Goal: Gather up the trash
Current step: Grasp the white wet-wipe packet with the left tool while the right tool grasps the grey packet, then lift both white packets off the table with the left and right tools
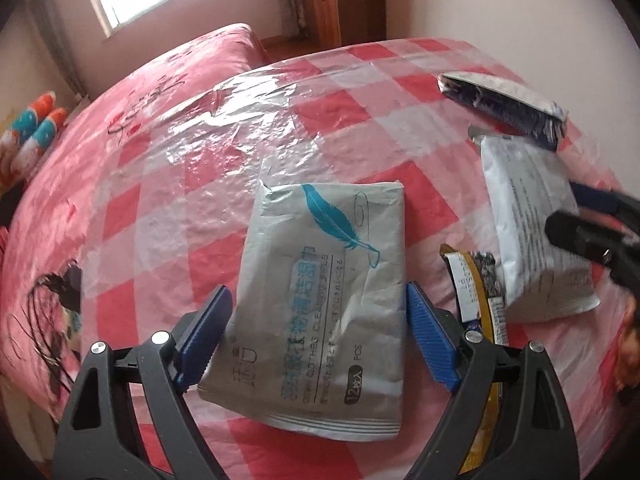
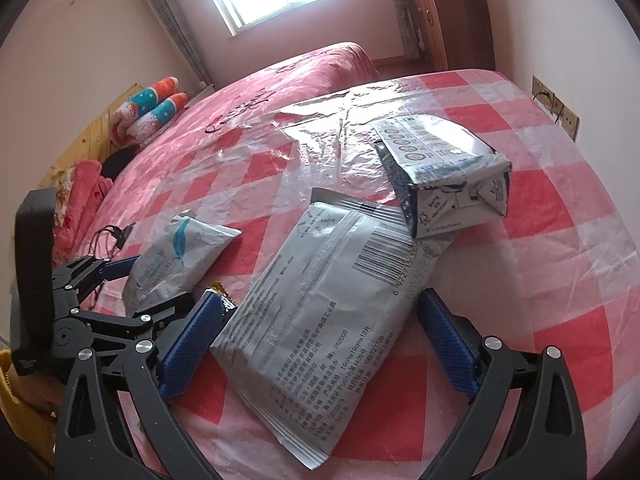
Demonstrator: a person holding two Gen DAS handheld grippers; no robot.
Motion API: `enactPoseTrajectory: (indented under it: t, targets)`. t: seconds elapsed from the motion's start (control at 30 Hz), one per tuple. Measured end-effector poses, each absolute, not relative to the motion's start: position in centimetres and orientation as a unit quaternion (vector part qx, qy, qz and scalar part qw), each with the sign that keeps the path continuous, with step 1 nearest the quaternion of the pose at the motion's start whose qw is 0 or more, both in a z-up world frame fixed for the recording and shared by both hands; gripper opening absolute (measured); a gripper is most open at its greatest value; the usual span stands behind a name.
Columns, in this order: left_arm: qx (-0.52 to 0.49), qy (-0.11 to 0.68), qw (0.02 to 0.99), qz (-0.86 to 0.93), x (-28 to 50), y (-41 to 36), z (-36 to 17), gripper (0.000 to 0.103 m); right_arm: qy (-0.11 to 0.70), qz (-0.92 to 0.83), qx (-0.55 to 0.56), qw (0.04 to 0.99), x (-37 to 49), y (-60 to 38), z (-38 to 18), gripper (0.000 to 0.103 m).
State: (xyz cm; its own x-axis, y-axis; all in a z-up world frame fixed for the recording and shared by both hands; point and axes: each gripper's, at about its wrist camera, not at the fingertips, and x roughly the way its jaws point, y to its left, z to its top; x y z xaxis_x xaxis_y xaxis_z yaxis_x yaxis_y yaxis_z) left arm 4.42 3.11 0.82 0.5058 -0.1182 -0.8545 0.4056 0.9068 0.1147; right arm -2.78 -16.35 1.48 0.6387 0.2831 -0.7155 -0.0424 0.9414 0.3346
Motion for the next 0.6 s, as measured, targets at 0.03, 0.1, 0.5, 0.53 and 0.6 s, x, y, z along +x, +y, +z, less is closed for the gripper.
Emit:
enactPoseTrajectory:
  t: [0.03,0.1,0.5,0.53,0.6]
  targets:
    - [0.144,0.474,0.855,-0.153,4.4,3.2,0.8,0.085,0.415,0.087,0.14,0.894,-2.7,-16.2,1.5,0.097]
    - [0.136,0.472,0.859,-0.148,4.2,3.3,0.7,0.083,0.417,0.079,0.131,0.896,-2.4,-15.9,1.4,0.097]
    - [0.104,0.464,0.871,-0.125,2.3,2.8,1.0,0.077,0.442,0.061,0.044,0.894,-1.7,-13.5,1.0,0.098]
    - [0.101,0.464,0.871,-0.126,2.2,2.8,1.0,0.077,0.442,0.067,0.039,0.894,-1.7,-13.4,1.0,0.097]
    - [0.093,0.464,0.872,-0.124,1.6,2.9,1.0,0.077,0.443,0.074,0.031,0.893,-1.8,-13.2,1.0,0.096]
